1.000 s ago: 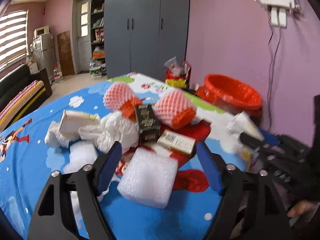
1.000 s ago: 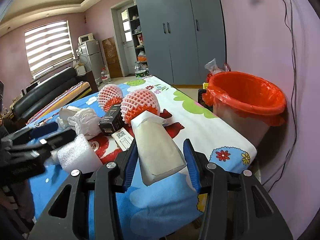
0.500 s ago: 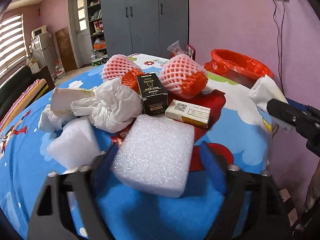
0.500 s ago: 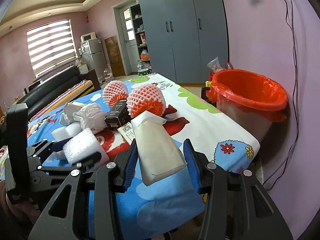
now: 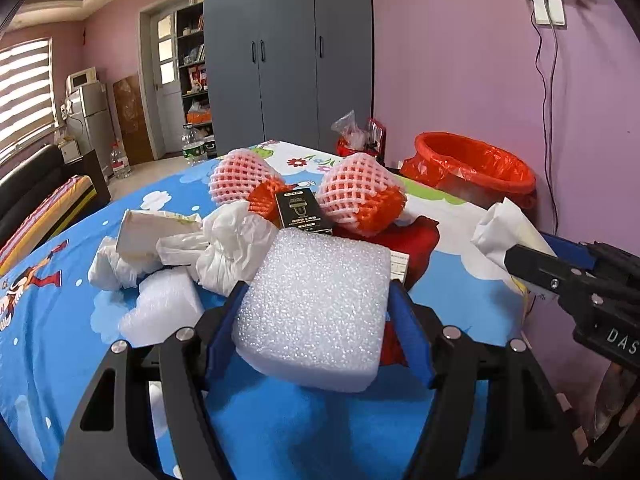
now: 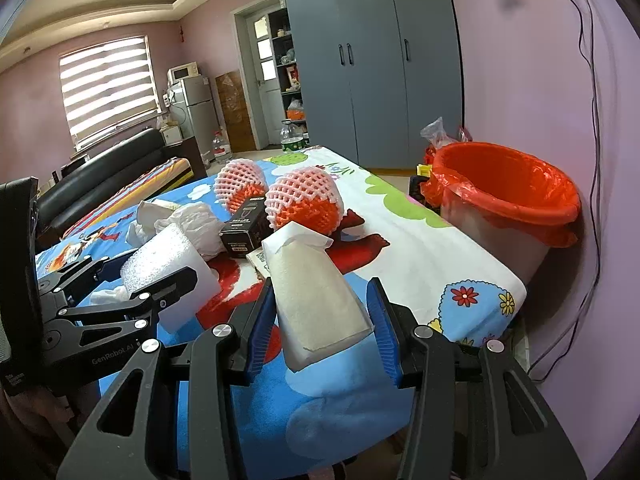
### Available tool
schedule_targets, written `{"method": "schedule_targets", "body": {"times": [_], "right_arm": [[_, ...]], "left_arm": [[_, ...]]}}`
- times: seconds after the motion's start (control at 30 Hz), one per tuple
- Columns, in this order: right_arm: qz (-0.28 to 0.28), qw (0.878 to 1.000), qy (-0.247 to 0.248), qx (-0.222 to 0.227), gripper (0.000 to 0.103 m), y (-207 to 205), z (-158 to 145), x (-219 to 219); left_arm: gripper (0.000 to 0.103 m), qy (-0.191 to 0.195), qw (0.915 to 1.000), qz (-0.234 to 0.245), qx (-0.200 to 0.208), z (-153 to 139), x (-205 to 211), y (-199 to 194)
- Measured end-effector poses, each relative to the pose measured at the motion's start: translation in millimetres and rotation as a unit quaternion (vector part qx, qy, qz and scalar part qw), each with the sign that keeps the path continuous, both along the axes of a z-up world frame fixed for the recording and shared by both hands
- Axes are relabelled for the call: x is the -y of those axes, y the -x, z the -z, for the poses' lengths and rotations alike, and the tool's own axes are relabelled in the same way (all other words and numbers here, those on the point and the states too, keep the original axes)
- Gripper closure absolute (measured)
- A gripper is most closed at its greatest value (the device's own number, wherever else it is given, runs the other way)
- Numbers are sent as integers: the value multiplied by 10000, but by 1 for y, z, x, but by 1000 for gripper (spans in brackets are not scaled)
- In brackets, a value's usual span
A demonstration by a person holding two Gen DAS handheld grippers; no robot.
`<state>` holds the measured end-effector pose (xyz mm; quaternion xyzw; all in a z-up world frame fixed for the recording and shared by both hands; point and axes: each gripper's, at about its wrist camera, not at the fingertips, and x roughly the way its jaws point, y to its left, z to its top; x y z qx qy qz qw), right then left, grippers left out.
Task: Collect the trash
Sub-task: 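Grasp the white foam block with the left tool, then carry the foam block and napkin packet to the bin and open both tools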
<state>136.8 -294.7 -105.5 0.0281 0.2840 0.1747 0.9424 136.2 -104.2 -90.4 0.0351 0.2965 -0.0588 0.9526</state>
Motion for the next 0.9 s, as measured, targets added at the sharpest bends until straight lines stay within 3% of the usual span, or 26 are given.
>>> {"method": "schedule_targets", "body": {"times": [0.53,0.9], "right_arm": [[392,9991,-127,108,58,-12,-4,29],[1060,9935,-152,399,58,-31,-19,75]], "left_arm": [[35,173,9991,270,285,-21,22,-25],[35,282,9947,851,507,-44,76,-67]]}}
